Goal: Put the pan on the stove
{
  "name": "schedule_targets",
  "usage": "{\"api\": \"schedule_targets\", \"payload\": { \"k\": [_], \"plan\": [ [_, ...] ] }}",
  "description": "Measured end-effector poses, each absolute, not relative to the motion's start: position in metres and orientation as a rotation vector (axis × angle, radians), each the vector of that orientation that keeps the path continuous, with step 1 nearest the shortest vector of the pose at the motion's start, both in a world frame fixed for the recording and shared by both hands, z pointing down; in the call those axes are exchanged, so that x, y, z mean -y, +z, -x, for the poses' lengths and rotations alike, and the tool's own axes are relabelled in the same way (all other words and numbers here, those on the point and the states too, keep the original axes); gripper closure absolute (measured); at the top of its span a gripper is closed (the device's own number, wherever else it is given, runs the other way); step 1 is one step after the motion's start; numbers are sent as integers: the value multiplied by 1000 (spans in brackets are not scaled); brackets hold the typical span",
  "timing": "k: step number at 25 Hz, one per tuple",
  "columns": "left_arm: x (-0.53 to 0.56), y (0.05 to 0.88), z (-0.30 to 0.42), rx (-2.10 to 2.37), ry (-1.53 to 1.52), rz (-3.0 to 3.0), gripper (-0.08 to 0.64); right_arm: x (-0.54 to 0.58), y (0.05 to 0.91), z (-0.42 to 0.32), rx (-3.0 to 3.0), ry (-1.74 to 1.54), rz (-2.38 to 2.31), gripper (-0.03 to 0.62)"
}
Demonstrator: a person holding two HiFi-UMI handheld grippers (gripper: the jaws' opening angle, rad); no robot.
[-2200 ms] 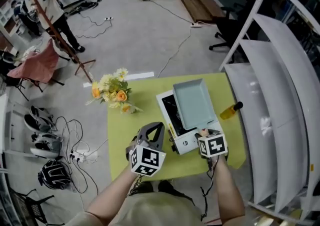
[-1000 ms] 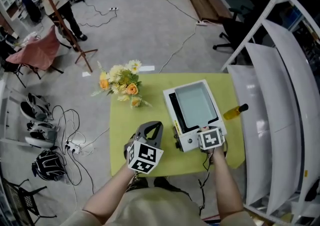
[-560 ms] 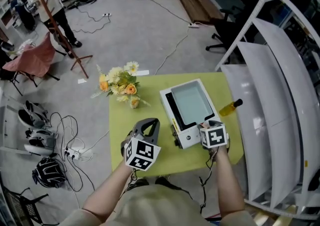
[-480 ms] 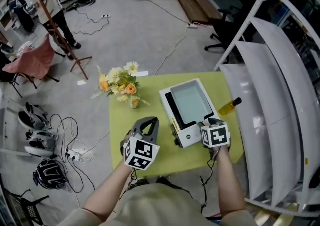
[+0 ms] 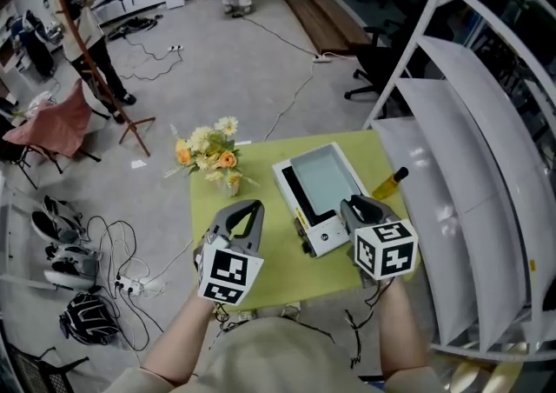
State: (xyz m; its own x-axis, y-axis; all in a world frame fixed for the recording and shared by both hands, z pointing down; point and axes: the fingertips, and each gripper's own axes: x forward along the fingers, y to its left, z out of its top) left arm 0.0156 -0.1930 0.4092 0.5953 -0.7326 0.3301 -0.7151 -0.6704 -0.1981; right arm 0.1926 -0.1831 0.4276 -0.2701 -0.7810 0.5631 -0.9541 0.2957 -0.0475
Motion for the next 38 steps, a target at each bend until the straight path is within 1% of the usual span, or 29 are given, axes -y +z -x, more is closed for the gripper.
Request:
{"api": "schedule_targets", "payload": {
  "k": [5,6,8,10,17,24,30,38],
  "plan": [
    [176,367,-8,-1234,-526,2716,554,159,376,-167,2279,451,-1581,526],
    [172,359,-7,-1223,-517,2703,554,154,366,-164,2303,433,-1591,534],
    [163,344,-6,-1200,-502,2673,554,144,347,-160,2346,392,-1630,572],
    [156,332,-3,-1183,-476,2651,554,135,331,-156,2385,354,-1668,584],
    [134,303,13,-1172,-389,2617,554,105,291,-141,2505,220,-1729,586],
    [107,296,17,-1070,-335,2682,554,89,309,-128,2492,208,-1694,586],
    [110,327,21,-1109,-374,2756,554,89,334,-118,2470,248,-1641,586],
    [119,335,26,-1147,-390,2766,554,97,326,-110,2490,228,-1613,586]
  ]
}}
